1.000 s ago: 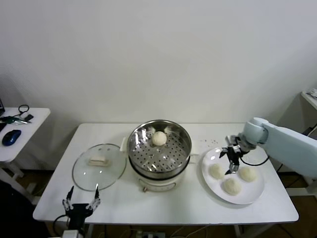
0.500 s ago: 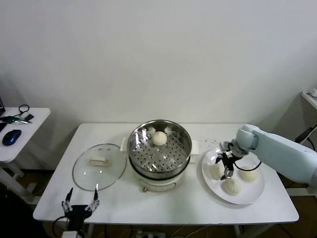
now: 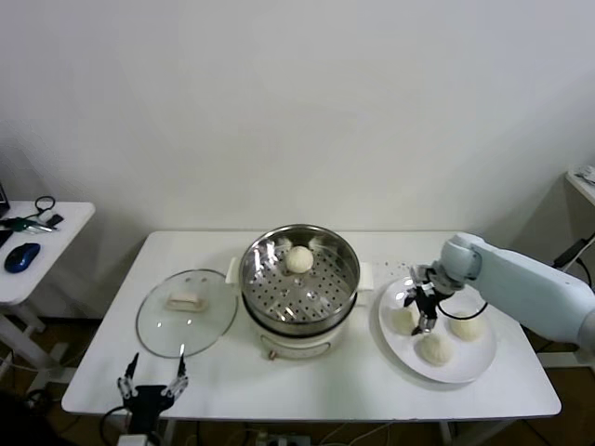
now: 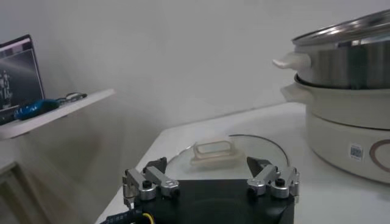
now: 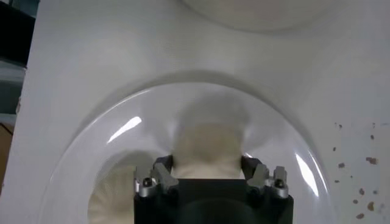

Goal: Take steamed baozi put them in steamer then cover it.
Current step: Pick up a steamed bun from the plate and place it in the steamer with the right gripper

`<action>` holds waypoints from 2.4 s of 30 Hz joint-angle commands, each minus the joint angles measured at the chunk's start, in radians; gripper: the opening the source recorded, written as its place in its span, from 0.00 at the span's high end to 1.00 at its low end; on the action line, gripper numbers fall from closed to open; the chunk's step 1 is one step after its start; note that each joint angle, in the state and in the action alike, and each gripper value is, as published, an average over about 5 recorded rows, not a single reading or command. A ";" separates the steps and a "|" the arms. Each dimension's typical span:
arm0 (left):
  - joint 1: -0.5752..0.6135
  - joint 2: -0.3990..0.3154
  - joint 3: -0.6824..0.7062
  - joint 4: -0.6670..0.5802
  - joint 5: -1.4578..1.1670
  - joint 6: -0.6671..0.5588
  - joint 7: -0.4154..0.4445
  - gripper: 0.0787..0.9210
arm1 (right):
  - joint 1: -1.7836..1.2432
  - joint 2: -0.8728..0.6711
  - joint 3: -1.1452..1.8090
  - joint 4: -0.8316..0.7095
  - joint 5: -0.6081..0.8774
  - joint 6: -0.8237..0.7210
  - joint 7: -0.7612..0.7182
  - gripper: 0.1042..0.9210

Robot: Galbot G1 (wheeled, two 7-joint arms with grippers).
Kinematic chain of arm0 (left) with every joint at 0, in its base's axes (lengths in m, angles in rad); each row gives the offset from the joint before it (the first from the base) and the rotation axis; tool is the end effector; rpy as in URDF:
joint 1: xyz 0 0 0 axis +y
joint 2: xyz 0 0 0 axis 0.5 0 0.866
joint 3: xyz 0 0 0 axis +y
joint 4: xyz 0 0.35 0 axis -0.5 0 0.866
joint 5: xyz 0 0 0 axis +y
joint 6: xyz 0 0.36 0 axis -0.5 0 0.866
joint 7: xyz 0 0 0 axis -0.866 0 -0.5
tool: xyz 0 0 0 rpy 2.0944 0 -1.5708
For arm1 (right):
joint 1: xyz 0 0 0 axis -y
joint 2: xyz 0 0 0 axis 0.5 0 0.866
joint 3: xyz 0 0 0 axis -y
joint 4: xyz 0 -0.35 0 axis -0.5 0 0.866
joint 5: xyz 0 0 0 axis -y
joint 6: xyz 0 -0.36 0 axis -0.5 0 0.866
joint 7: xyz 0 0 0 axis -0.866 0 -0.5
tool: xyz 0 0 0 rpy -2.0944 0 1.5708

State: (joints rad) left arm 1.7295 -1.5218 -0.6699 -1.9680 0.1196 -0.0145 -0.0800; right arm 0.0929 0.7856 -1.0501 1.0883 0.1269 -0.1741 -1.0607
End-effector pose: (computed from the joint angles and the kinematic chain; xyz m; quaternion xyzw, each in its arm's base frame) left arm 0.1237 0.0587 -0.3686 0.0801 -0.9805 -0.1230 0.1307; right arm 0.5368 -0.1400 -0.2476 0.5427 -0.5363 0.4829 0.4297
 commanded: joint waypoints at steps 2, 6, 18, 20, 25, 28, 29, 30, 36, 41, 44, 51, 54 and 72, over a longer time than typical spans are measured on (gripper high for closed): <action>0.003 0.001 -0.001 -0.002 -0.002 -0.002 0.002 0.12 | 0.023 -0.006 -0.006 0.002 0.019 0.002 -0.001 0.27; 0.006 0.002 -0.002 -0.003 -0.002 -0.004 0.003 0.12 | 0.109 -0.022 -0.037 0.011 0.071 0.005 -0.001 0.27; 0.017 -0.002 0.019 -0.009 0.006 -0.010 0.004 0.12 | 0.576 0.017 -0.313 0.025 0.329 0.016 -0.021 0.28; 0.016 -0.002 0.027 -0.010 0.013 -0.009 0.004 0.12 | 0.639 0.037 -0.355 0.047 0.387 0.004 -0.018 0.28; 0.015 -0.010 0.050 -0.010 0.020 -0.011 0.003 0.12 | 0.740 0.096 -0.423 0.133 0.597 -0.077 0.020 0.28; 0.020 -0.012 0.059 -0.020 0.018 -0.009 0.002 0.12 | 0.749 0.140 -0.425 0.168 0.662 -0.113 0.048 0.28; 0.021 -0.012 0.061 -0.024 0.017 -0.008 0.002 0.12 | 0.750 0.157 -0.428 0.177 0.675 -0.122 0.057 0.28; 0.023 -0.012 0.063 -0.029 0.017 -0.009 0.002 0.12 | 0.750 0.174 -0.432 0.184 0.687 -0.129 0.066 0.28; 0.030 -0.004 0.063 -0.040 0.010 -0.019 0.002 0.12 | 0.731 0.311 -0.458 0.208 0.785 -0.185 0.147 0.28; 0.043 0.003 0.065 -0.044 0.003 -0.024 0.003 0.12 | 0.680 0.431 -0.457 0.179 0.818 -0.213 0.186 0.28; 0.047 0.006 0.066 -0.045 0.001 -0.024 0.003 0.12 | 0.649 0.494 -0.465 0.155 0.822 -0.221 0.198 0.28; 0.049 0.010 0.060 -0.045 -0.011 -0.029 0.002 0.12 | 0.568 0.574 -0.487 0.107 0.795 -0.228 0.218 0.28; 0.048 0.011 0.058 -0.044 -0.012 -0.033 0.001 0.12 | 0.541 0.591 -0.496 0.095 0.779 -0.229 0.220 0.28; 0.024 0.017 0.051 -0.031 -0.018 -0.031 0.001 0.12 | 0.486 0.621 -0.508 0.013 0.717 -0.214 0.203 0.28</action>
State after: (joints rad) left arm 1.7573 -1.5061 -0.6181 -2.0020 0.1046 -0.0473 -0.0796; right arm 0.6023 1.3768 -1.5500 1.1296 0.8527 -0.3858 -0.8601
